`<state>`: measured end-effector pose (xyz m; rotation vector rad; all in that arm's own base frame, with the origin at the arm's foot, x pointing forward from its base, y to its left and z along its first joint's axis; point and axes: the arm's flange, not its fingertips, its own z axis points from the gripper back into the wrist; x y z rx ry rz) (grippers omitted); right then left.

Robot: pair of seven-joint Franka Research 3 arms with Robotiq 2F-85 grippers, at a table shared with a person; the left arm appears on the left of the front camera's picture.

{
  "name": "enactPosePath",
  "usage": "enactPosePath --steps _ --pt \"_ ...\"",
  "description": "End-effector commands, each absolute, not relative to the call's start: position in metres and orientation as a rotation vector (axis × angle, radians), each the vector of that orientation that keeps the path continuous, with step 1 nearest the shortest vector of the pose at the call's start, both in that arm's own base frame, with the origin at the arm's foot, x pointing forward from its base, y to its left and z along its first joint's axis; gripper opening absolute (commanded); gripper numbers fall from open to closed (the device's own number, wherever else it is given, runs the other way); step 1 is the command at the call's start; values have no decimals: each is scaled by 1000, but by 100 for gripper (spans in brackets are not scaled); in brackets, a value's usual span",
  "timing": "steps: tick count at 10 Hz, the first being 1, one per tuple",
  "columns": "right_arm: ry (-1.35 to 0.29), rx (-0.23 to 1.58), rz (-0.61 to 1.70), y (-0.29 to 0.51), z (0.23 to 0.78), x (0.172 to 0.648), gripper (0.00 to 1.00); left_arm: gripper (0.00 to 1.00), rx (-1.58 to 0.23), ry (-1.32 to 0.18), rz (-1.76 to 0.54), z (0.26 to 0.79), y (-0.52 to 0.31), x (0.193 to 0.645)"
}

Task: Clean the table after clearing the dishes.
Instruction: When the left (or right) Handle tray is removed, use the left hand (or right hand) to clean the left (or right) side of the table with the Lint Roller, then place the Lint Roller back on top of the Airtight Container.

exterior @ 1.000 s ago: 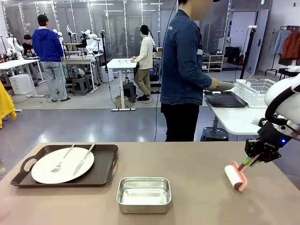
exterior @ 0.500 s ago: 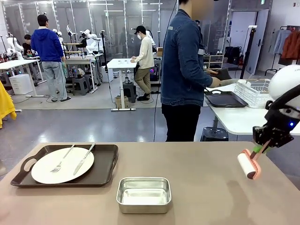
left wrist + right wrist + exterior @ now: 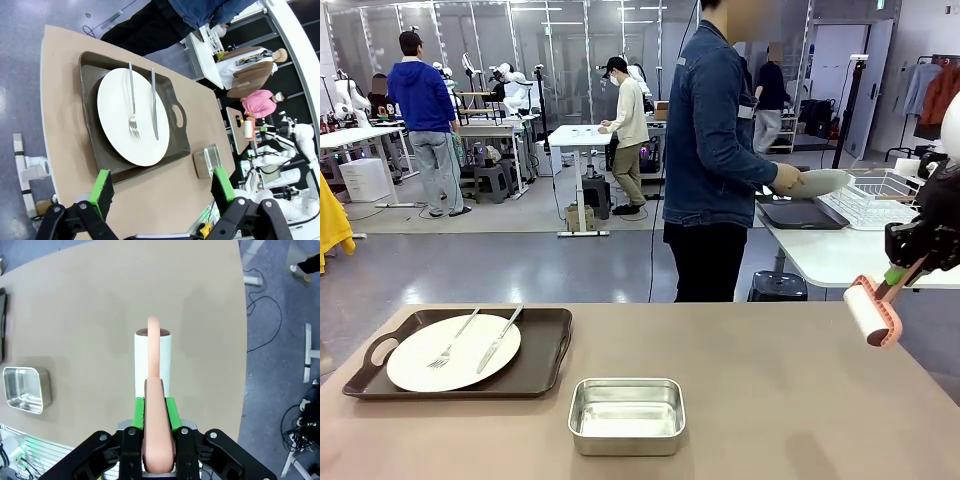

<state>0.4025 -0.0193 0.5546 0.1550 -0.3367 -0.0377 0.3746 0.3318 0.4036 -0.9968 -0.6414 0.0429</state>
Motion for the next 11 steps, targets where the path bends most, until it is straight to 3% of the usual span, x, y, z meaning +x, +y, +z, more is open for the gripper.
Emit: enactPosePath --steps 1,11 --pt "-326 162 -42 -24 549 410 21 100 -1003 -658 27 404 333 371" --pt "-326 162 -42 -24 549 410 21 100 -1003 -658 27 404 333 371"
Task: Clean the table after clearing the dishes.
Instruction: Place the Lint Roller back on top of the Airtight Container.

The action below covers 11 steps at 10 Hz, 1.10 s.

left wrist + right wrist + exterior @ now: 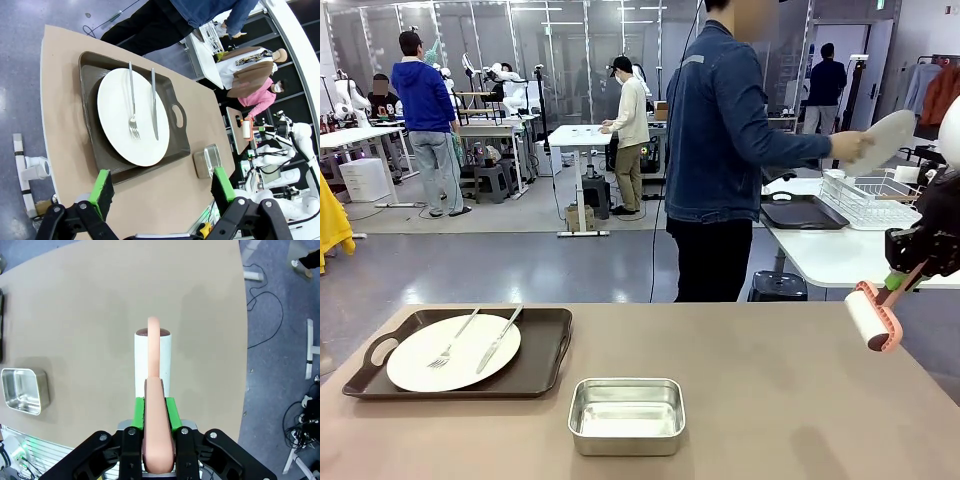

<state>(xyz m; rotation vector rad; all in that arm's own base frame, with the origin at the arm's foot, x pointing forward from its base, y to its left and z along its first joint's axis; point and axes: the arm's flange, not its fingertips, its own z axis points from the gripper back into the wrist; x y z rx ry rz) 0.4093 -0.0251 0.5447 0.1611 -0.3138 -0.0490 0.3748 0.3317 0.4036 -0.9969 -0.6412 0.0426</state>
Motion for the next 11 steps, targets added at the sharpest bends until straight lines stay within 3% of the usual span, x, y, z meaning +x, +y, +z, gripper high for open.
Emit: enactPosePath --steps 1,4,7,11 --pt "-326 162 -42 -24 549 410 21 100 -1003 -658 27 404 333 371" --pt "-314 161 -49 -25 545 409 21 100 -1003 -658 27 404 333 371" --pt "-513 265 530 90 605 377 21 100 -1003 -658 27 404 333 371" --pt "-459 283 1162 235 633 362 21 100 -1003 -658 27 404 333 371"
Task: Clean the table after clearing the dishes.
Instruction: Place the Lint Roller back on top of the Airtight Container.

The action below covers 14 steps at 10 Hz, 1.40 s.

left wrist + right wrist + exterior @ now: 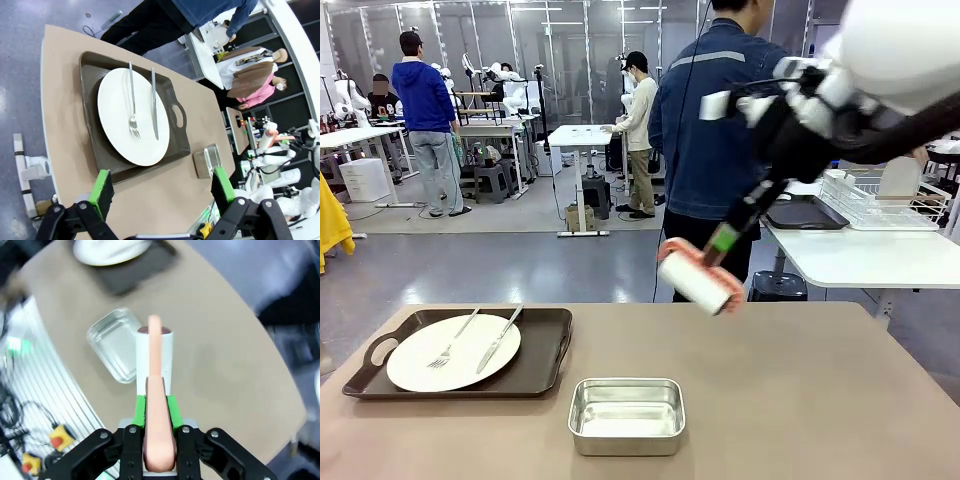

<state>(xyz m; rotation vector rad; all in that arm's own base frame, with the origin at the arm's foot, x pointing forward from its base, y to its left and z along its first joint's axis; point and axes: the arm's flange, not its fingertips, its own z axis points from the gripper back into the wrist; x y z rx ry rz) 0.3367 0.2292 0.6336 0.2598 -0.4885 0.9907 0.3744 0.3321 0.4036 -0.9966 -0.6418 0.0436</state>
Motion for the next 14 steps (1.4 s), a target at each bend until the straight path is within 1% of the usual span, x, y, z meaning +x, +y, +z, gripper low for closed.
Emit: enactPosePath --steps 1,3,4,5,6,7,8,13,14 --pt "-404 241 1372 278 628 364 21 100 -1003 -658 27 404 333 371" --pt "-247 160 1572 341 604 367 21 100 -1003 -658 27 404 333 371" --pt "-160 128 1618 363 589 365 21 100 -1003 -658 27 404 333 371" --pt "-119 103 1637 380 576 360 21 100 -1003 -658 27 404 333 371" --pt "-165 114 1569 386 569 360 21 100 -1003 -658 27 404 333 371" --pt "-259 94 1463 380 573 364 21 100 -1003 -658 27 404 333 371" --pt "-123 157 1620 387 559 358 21 100 -1003 -658 27 404 333 371" --pt "-128 143 1594 389 557 360 21 100 -1003 -658 27 404 333 371" --pt "-96 136 1614 404 542 373 21 100 -1003 -658 27 404 333 371"
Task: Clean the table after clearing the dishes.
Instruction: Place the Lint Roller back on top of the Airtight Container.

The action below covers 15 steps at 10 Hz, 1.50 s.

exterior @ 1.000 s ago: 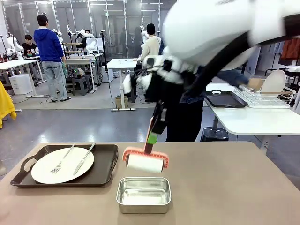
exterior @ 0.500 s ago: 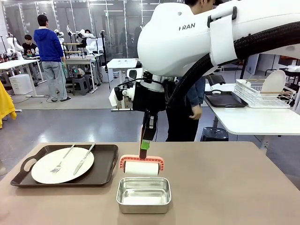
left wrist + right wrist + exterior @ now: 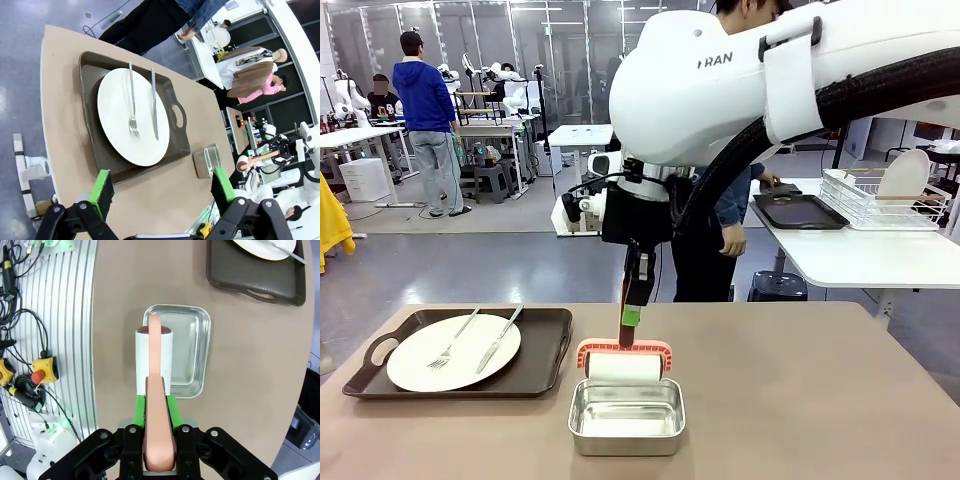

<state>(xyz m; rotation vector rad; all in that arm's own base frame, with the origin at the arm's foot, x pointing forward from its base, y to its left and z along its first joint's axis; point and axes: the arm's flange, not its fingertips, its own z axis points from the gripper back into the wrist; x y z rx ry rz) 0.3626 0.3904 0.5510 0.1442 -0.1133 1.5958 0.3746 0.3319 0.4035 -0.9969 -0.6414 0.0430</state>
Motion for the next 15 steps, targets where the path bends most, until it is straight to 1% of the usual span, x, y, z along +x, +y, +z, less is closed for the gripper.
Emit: enactPosePath --steps 1,2,3,6,10,12,15 --pt "-60 133 1613 420 529 388 21 100 -1003 -658 27 404 333 371" --pt "-10 92 1584 433 515 402 21 100 -1003 -658 27 404 333 371" --pt "-9 123 1588 441 503 414 21 100 -1003 -658 27 404 333 371" --pt "121 97 1539 449 476 436 21 100 -1003 -658 27 404 333 371" --pt "137 153 1524 438 454 451 21 100 -1003 -658 27 404 333 371" --pt "91 159 1521 434 435 460 21 100 -1003 -658 27 404 333 371" --pt "87 166 1526 432 408 471 21 100 -1003 -658 27 404 333 371"
